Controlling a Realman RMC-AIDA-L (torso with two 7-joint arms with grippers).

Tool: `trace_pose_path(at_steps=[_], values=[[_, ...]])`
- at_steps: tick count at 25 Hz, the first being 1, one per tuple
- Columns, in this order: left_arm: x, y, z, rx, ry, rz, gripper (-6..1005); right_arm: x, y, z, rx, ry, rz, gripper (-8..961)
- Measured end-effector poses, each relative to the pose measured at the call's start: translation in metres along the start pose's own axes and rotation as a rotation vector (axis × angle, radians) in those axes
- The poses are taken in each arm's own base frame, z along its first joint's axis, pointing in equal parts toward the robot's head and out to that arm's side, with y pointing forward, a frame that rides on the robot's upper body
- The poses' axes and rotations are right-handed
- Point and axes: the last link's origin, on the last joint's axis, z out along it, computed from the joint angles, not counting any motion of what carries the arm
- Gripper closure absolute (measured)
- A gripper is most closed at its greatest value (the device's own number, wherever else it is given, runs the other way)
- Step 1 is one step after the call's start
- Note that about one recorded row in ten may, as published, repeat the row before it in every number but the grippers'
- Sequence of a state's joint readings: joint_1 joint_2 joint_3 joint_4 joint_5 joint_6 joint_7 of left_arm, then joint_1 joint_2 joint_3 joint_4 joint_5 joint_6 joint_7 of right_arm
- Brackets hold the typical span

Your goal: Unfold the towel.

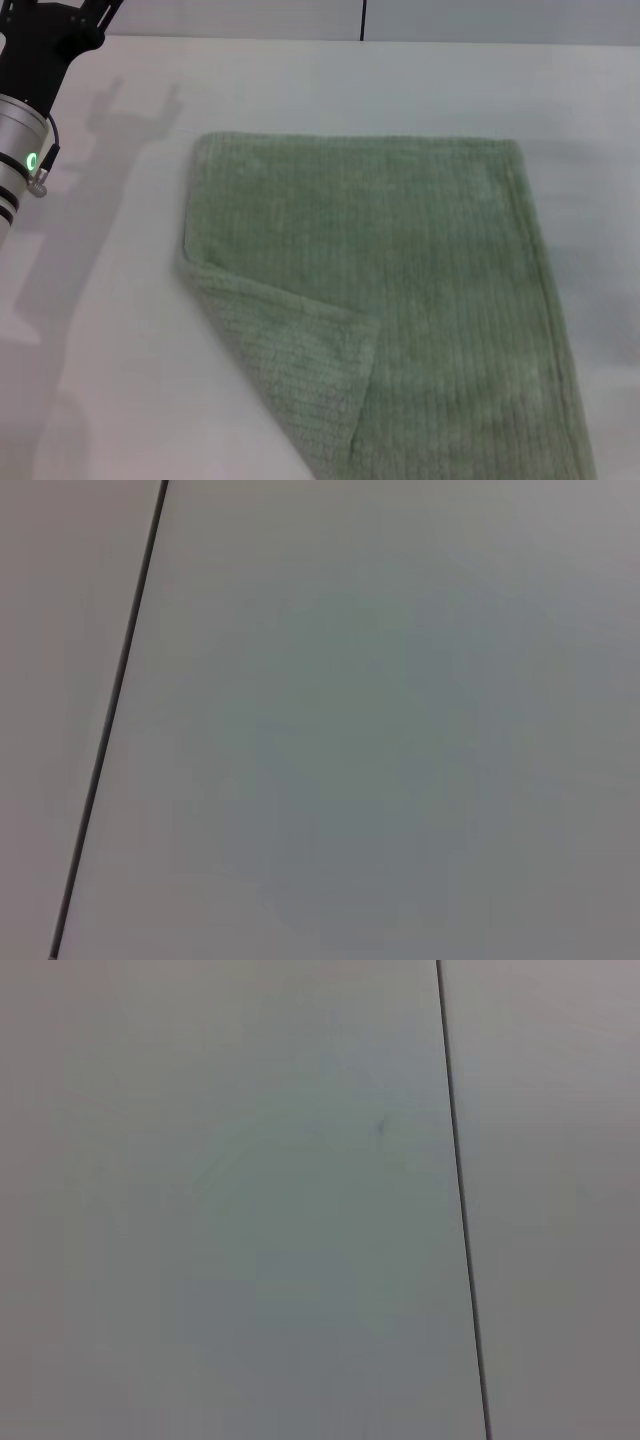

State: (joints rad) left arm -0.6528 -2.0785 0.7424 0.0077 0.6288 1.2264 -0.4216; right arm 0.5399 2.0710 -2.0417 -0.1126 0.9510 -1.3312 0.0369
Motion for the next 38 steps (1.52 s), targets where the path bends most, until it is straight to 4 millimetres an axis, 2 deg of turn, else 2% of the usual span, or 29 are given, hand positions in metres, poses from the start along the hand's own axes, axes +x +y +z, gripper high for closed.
trace_pose_path(at_steps=[37, 38], values=[[0.0008, 0.0003, -0.0030, -0.004, 0.013, -0.003, 176, 0.0042, 0.0041, 0.0008, -0.009, 0.030, 0.010, 274], [0.0008, 0.0003, -0.0030, -0.004, 0.013, -0.003, 176, 0.0042, 0.0041, 0.0008, -0.009, 0.030, 0.010, 311]])
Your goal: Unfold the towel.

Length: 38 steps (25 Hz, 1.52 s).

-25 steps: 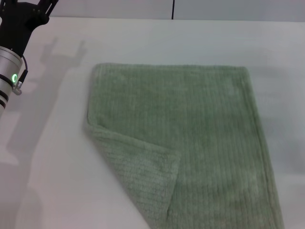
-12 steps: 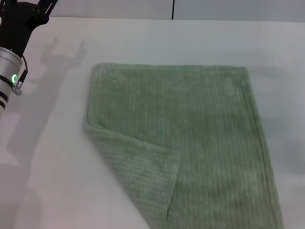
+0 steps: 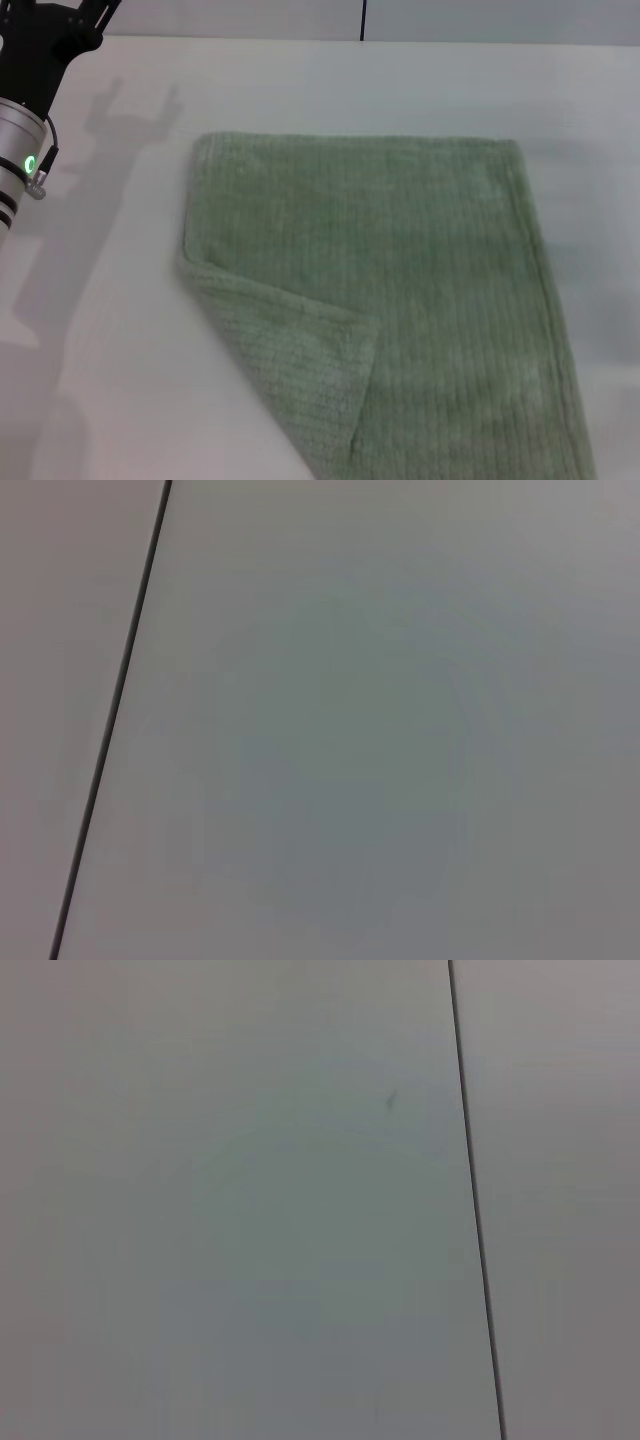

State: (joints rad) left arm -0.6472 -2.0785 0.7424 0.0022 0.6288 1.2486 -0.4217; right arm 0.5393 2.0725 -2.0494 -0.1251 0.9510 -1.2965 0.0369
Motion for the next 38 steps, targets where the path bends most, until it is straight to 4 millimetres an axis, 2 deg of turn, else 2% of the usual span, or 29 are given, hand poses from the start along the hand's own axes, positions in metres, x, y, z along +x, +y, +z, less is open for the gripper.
trace_pose_path(at_steps=[4, 13, 20, 24, 25, 28, 29, 34, 38], values=[[0.000, 0.000, 0.001, -0.001, 0.002, 0.001, 178, 0.001, 0.000, 0.001, -0.001, 0.007, 0.001, 458], [0.001, 0.001, 0.002, -0.004, 0.005, 0.002, 183, 0.005, 0.005, 0.002, -0.024, 0.035, -0.003, 674], [0.001, 0.001, 0.003, -0.003, 0.002, 0.003, 186, 0.015, 0.053, 0.004, -0.301, 0.120, -0.061, 892], [0.001, 0.000, 0.002, 0.001, 0.002, 0.003, 188, 0.020, 0.085, 0.013, -0.417, 0.203, -0.070, 918], [0.001, 0.000, 0.002, 0.001, 0.002, 0.003, 189, 0.020, 0.085, 0.013, -0.417, 0.203, -0.070, 925], [0.001, -0.001, 0.001, 0.004, 0.004, 0.003, 190, 0.018, 0.102, 0.020, -0.462, 0.251, -0.066, 930], [0.001, -0.002, 0.000, 0.006, 0.003, 0.003, 191, 0.015, 0.115, 0.025, -0.482, 0.281, -0.053, 929], [0.001, -0.003, -0.001, 0.010, 0.000, 0.005, 193, 0.004, 0.134, 0.038, -0.488, 0.393, -0.040, 929], [0.001, -0.004, -0.001, 0.012, 0.000, 0.005, 195, -0.004, 0.140, 0.045, -0.479, 0.464, -0.040, 929]])
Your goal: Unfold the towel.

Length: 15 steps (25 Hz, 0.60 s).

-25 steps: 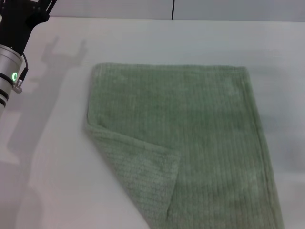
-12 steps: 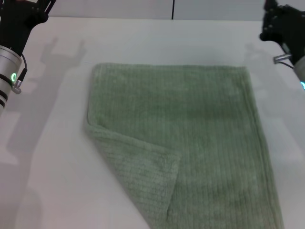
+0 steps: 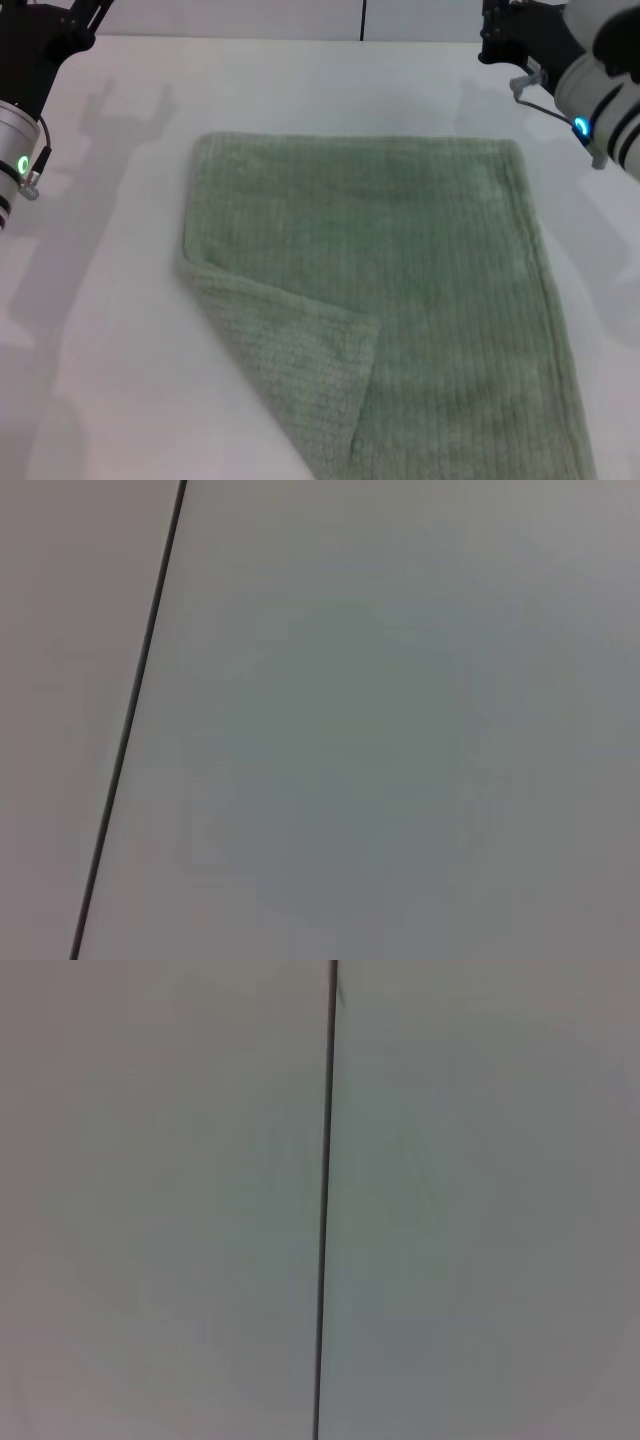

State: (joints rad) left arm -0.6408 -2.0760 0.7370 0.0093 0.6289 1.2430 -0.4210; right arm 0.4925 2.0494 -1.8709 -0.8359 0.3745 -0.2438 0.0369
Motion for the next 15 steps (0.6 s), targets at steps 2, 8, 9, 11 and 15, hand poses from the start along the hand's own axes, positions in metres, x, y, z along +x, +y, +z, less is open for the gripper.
trace_pose_path(at_steps=[2, 8, 9, 11, 15], values=[[0.000, -0.001, 0.000, 0.002, 0.000, 0.001, 196, -0.007, 0.002, 0.002, 0.000, 0.044, 0.009, 929], [0.001, -0.001, 0.000, 0.002, 0.003, 0.002, 199, -0.022, 0.007, 0.005, -0.009, 0.204, 0.030, 929], [0.001, -0.001, 0.000, 0.002, 0.003, 0.002, 200, -0.025, 0.007, 0.005, -0.008, 0.226, 0.032, 929], [0.001, -0.001, 0.001, 0.004, 0.008, 0.000, 201, -0.033, 0.007, 0.005, -0.007, 0.303, 0.039, 929], [0.003, -0.001, 0.002, 0.003, 0.013, 0.001, 203, -0.040, 0.009, 0.004, -0.016, 0.379, 0.038, 929]])
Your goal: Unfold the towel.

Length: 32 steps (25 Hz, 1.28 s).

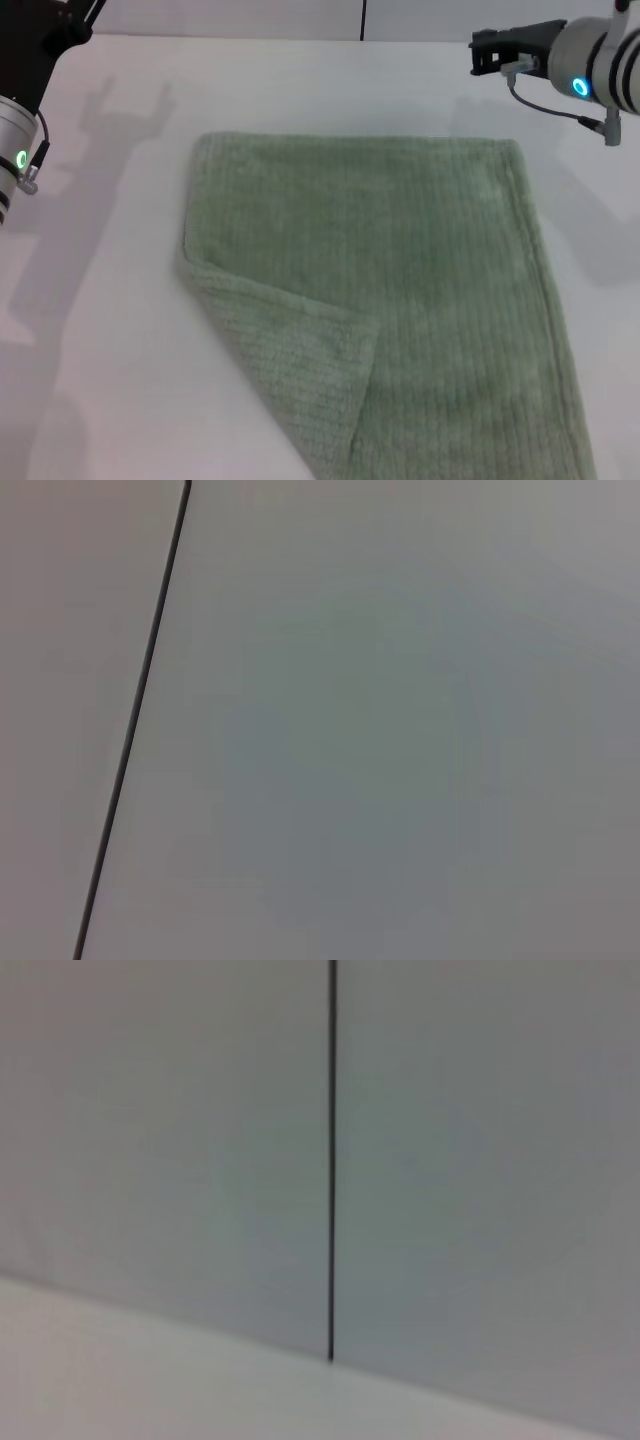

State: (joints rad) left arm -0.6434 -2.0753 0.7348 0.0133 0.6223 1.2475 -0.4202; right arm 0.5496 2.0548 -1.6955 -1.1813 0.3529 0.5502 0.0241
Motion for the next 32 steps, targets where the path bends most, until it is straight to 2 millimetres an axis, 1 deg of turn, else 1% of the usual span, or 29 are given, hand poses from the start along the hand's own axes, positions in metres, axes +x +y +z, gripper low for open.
trace_pose_path(at_steps=[1, 2, 5, 6, 7, 11, 15, 16, 17, 21, 22, 25, 26, 32], values=[[0.001, 0.000, 0.001, -0.001, 0.004, 0.001, 203, -0.002, 0.003, -0.002, -0.007, 0.054, -0.018, 929], [0.001, 0.000, 0.001, -0.001, 0.004, 0.001, 204, -0.002, 0.003, -0.002, -0.007, 0.054, -0.018, 929], [0.003, 0.000, 0.003, -0.004, 0.012, 0.005, 205, -0.007, 0.007, -0.004, -0.016, 0.134, -0.065, 929], [0.003, 0.000, 0.003, -0.005, 0.014, 0.006, 206, -0.008, 0.009, -0.005, -0.023, 0.185, -0.087, 929], [0.004, 0.000, 0.004, -0.006, 0.017, 0.007, 206, -0.008, 0.009, -0.005, -0.023, 0.185, -0.087, 929], [0.005, 0.001, 0.005, -0.008, 0.019, 0.008, 208, -0.009, 0.013, -0.007, -0.047, 0.291, -0.135, 928], [0.005, 0.001, 0.005, -0.009, 0.020, 0.008, 210, -0.008, 0.014, -0.008, -0.064, 0.349, -0.169, 928], [0.005, 0.002, 0.006, -0.010, 0.022, 0.007, 211, -0.007, 0.014, -0.008, -0.086, 0.394, -0.180, 928], [0.006, 0.002, 0.006, -0.012, 0.024, 0.007, 211, -0.007, 0.014, -0.008, -0.086, 0.394, -0.180, 928], [0.006, 0.002, 0.006, -0.013, 0.027, 0.007, 213, 0.000, 0.008, -0.006, -0.149, 0.475, -0.180, 928], [0.006, 0.002, 0.006, -0.013, 0.027, 0.007, 214, 0.000, 0.008, -0.006, -0.149, 0.475, -0.180, 928], [0.006, 0.003, 0.006, -0.015, 0.029, 0.002, 215, 0.003, 0.001, -0.003, -0.165, 0.501, -0.188, 928], [0.006, 0.004, 0.006, -0.016, 0.030, -0.002, 216, 0.006, -0.004, -0.001, -0.175, 0.516, -0.181, 928], [0.008, 0.006, 0.006, -0.025, 0.044, -0.009, 219, 0.013, -0.015, 0.002, -0.214, 0.558, -0.156, 928]])
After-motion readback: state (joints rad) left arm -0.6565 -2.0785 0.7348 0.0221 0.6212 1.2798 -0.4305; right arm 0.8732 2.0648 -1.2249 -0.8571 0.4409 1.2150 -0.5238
